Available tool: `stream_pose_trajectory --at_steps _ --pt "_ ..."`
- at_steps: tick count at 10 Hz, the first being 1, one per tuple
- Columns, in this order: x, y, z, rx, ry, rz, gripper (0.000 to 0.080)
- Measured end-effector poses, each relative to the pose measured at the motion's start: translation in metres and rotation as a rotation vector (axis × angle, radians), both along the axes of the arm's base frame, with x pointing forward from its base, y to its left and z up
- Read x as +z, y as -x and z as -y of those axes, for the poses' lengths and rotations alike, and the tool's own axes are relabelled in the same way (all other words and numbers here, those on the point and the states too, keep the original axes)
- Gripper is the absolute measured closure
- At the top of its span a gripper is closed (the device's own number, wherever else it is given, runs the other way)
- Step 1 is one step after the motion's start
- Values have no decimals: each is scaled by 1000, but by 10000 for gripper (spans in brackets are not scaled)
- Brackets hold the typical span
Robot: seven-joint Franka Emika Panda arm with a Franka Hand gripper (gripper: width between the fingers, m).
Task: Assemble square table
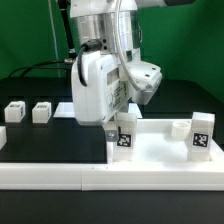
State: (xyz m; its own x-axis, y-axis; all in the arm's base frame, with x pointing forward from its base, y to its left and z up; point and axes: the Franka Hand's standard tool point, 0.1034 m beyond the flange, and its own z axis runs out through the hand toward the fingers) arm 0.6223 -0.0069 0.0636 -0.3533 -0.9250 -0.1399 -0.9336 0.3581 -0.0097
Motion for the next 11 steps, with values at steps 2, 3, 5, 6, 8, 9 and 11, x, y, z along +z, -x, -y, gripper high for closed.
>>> stream_pose_trajectory --at_steps 2,3,5,6,8,9,11 --pt "0 0 0 -66 -4 -10 502" --pt "0 1 -1 -98 -4 -17 499" --pt "0 1 -1 -131 0 -24 495" --pt "-1 2 -1 -131 0 -26 362" --pt "-1 2 -1 -131 0 -26 234" --pt "-1 2 -1 -131 0 -26 167" --pt "-1 2 -1 -130 0 -26 155"
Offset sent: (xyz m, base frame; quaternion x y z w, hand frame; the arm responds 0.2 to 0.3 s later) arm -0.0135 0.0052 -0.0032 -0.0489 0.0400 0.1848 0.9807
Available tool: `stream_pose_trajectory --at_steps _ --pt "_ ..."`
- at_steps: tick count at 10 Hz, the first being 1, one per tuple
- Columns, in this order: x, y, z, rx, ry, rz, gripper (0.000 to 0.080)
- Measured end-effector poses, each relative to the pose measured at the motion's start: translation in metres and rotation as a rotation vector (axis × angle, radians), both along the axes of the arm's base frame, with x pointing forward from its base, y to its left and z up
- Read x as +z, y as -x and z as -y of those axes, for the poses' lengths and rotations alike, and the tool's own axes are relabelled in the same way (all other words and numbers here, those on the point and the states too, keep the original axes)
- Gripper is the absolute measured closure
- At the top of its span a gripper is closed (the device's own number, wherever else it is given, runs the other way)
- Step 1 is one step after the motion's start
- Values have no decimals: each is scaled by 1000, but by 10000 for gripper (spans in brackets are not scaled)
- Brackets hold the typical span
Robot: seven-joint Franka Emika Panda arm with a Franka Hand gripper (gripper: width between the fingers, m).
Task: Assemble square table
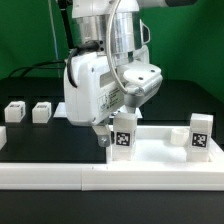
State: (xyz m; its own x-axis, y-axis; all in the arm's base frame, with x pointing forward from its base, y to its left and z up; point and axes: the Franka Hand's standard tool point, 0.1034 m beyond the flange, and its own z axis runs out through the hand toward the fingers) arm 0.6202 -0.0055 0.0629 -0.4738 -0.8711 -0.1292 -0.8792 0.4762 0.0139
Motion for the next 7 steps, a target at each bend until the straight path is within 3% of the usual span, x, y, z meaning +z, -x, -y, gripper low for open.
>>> stream_pose_trajectory --at_steps 4,7 --pt "44 -1 -19 75 -34 47 151" --pt "39 0 -19 75 -30 41 151"
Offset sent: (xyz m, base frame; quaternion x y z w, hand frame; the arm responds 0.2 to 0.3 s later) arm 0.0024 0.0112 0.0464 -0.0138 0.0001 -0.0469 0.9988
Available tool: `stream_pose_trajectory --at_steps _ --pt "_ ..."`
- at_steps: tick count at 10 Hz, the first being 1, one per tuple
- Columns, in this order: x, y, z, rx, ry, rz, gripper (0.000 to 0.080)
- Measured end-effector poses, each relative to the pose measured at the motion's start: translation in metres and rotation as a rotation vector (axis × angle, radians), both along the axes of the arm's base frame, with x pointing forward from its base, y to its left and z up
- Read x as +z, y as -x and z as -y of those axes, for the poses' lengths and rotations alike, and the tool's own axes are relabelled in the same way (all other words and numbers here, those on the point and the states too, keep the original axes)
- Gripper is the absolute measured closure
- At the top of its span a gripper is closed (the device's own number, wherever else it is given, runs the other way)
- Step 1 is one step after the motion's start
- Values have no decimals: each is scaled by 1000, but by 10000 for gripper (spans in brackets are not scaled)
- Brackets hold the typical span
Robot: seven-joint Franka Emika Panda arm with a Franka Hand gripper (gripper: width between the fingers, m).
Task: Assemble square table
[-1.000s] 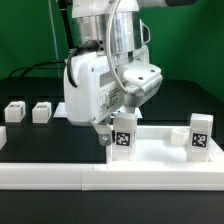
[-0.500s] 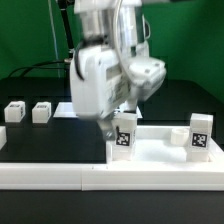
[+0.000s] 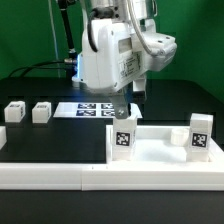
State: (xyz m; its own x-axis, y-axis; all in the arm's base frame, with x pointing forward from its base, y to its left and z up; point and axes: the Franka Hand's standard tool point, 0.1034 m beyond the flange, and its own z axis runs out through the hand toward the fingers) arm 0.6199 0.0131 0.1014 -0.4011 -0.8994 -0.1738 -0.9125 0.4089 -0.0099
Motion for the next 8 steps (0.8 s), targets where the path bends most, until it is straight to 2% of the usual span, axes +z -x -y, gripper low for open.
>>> stream_pose_trajectory --at_steps 7,8 --pt "-3 1 0 8 2 -3 151" --pt "4 1 2 144 12 45 151"
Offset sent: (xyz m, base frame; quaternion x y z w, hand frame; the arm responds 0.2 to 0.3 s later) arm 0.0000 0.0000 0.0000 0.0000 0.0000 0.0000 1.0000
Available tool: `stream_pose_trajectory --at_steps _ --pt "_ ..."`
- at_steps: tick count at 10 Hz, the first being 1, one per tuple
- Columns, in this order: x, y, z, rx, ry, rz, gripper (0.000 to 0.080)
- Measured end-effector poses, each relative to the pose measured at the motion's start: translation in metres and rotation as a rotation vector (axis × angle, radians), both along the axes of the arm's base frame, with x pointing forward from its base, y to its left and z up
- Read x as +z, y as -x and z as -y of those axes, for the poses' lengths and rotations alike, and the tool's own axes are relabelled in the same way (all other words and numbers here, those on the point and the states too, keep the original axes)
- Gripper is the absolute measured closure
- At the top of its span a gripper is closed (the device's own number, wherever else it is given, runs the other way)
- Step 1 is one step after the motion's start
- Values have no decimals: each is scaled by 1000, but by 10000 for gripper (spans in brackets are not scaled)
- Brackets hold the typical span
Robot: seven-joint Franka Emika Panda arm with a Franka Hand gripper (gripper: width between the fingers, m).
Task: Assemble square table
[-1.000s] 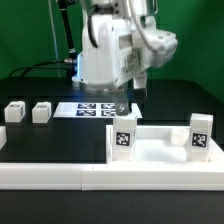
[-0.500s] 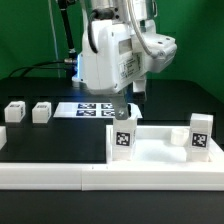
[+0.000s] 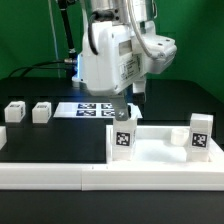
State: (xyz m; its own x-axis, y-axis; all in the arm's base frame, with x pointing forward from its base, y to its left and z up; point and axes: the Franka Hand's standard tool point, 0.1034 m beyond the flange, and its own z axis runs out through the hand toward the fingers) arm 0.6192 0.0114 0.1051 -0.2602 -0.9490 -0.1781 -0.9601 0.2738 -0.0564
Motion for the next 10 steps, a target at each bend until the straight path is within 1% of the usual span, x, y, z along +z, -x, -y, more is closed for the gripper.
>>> stream_pose_trajectory --at_steps 1,2,3,4,6,7,8,9,10 --pt "5 1 3 87 27 55 151" --pt "6 -2 9 221 76 118 151" --pt "2 1 15 357 135 173 151" --pt "2 4 11 423 134 163 151" --pt "1 3 12 536 153 176 151" --pt "1 3 13 618 165 185 151" --pt "2 3 14 727 189 203 151" --pt "3 5 22 931 271 251 151" --pt "3 10 28 1104 317 270 151"
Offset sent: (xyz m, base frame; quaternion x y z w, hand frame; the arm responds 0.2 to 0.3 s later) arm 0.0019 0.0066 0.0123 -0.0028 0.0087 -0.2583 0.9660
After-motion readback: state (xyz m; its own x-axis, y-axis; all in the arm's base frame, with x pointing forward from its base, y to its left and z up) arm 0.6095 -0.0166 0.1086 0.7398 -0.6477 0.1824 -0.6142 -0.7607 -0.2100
